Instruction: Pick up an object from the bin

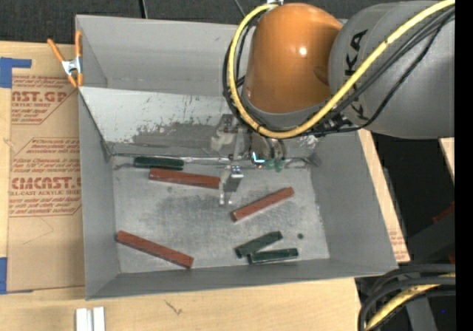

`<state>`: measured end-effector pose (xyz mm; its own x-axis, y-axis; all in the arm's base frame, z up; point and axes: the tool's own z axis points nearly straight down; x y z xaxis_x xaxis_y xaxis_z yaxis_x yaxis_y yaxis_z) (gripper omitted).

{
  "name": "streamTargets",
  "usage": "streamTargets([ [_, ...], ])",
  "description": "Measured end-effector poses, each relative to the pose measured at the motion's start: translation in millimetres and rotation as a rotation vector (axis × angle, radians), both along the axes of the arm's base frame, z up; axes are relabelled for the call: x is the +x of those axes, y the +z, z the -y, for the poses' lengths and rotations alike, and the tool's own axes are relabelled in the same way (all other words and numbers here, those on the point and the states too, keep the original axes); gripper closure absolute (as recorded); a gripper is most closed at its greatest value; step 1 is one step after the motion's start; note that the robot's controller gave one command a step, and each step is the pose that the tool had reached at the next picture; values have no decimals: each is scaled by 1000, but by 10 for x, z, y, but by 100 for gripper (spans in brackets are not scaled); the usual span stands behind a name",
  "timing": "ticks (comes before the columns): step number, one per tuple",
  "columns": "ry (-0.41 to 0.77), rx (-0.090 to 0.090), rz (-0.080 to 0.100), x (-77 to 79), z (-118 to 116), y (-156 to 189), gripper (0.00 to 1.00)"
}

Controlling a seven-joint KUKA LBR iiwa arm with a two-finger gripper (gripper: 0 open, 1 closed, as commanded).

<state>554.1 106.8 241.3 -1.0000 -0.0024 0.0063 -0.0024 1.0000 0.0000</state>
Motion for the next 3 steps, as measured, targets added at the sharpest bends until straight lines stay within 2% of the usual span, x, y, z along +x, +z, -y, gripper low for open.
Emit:
streamTargets([
  [1, -2, 1, 8, 15, 7, 48, 0],
  [2, -44, 2, 14, 169, -80, -611, 0],
  [3, 72, 0, 4, 365, -262, -853, 0],
])
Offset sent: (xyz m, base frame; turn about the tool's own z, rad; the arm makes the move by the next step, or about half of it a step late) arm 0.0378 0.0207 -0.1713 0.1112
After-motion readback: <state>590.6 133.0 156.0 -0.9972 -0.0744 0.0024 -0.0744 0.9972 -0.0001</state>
